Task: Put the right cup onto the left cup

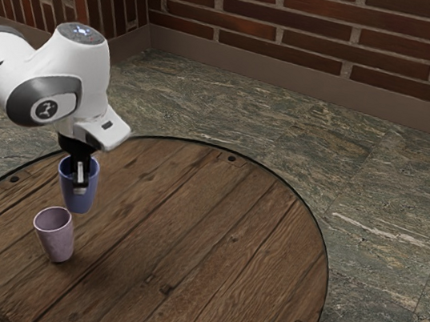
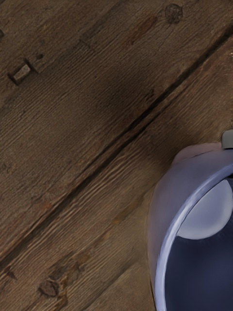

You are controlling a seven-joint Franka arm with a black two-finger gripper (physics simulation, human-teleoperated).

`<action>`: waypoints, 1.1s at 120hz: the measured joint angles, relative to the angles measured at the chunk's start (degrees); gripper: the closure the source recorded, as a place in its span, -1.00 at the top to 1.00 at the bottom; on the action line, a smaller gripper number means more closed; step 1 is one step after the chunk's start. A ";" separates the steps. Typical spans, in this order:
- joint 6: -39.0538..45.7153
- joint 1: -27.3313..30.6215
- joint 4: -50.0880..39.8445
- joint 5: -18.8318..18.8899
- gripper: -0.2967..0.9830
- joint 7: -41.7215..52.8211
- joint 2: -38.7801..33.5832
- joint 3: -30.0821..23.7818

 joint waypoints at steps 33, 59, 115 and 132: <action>-3.37 5.09 -2.46 0.79 -0.69 -1.36 -0.49 0.03; -3.95 5.01 -2.57 1.43 -0.69 -2.04 0.29 0.03; -3.39 3.68 -1.75 2.74 -0.69 -3.77 4.92 0.02; -2.94 3.70 -1.27 2.59 -0.28 -4.29 6.41 -0.02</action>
